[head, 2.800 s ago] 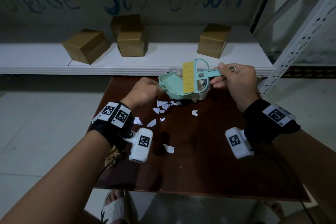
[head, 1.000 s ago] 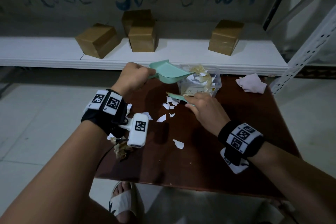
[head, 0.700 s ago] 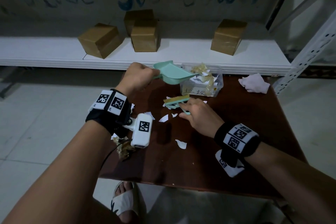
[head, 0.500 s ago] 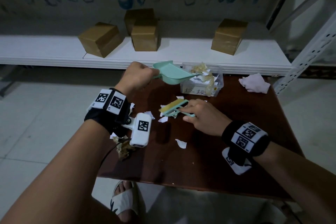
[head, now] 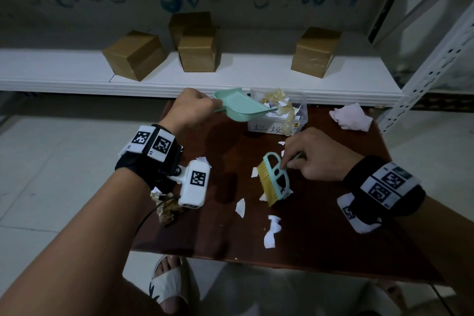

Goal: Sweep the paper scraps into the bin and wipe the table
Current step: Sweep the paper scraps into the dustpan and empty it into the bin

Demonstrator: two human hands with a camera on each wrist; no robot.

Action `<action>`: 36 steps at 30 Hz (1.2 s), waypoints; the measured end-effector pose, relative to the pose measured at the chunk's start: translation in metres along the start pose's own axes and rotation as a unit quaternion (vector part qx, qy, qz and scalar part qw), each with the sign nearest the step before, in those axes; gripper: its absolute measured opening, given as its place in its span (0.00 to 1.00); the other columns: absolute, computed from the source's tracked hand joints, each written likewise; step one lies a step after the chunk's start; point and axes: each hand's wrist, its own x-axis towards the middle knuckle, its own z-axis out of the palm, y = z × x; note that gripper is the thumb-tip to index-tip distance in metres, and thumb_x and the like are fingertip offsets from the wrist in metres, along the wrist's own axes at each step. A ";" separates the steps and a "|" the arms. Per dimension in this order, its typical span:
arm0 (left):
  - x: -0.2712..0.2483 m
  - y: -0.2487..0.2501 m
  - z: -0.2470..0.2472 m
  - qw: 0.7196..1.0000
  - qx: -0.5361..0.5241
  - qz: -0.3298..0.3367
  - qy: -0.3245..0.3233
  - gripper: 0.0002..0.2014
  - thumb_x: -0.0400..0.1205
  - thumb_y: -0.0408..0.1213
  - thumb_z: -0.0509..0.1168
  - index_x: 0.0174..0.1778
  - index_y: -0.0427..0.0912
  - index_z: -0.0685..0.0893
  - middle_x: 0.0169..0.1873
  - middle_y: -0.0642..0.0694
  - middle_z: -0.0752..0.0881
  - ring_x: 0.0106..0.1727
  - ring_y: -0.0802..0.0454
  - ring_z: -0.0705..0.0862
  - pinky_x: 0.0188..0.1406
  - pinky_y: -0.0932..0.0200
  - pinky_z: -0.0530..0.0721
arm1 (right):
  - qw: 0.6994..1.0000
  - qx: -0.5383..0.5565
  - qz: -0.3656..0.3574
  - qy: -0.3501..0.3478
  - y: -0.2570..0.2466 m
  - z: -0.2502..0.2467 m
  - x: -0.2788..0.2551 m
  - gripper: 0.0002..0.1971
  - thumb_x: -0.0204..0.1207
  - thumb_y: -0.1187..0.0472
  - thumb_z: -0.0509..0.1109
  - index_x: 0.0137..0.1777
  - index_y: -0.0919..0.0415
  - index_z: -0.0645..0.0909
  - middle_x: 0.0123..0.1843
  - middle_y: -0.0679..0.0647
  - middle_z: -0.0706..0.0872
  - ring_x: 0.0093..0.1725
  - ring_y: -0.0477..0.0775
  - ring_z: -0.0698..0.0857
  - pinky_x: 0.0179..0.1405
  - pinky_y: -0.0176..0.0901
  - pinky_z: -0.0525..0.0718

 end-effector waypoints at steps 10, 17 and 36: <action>0.003 0.000 0.008 1.000 0.017 0.002 0.002 0.14 0.82 0.46 0.73 0.38 0.38 0.88 0.28 0.45 0.82 0.28 0.50 0.77 0.30 0.59 0.74 | 0.992 0.077 0.009 0.102 0.007 -0.030 -0.010 0.05 0.77 0.64 0.81 0.46 0.53 0.96 0.37 0.44 0.94 0.36 0.45 0.90 0.37 0.44 0.87; 0.003 0.002 0.009 1.000 0.024 0.002 -0.001 0.16 0.82 0.45 0.72 0.44 0.31 0.91 0.30 0.42 0.84 0.28 0.50 0.77 0.30 0.59 0.74 | 0.956 0.284 0.004 0.071 0.005 -0.036 -0.014 0.09 0.77 0.63 0.80 0.43 0.71 0.90 0.29 0.64 0.89 0.24 0.56 0.83 0.24 0.37 0.81; -0.006 0.008 0.015 0.999 0.031 -0.005 -0.022 0.14 0.82 0.43 0.72 0.40 0.35 0.89 0.27 0.41 0.80 0.24 0.48 0.75 0.30 0.58 0.74 | 0.954 0.236 0.098 -0.154 -0.016 0.031 0.000 0.15 0.81 0.59 0.79 0.42 0.74 0.87 0.30 0.60 0.90 0.26 0.47 0.84 0.26 0.33 0.80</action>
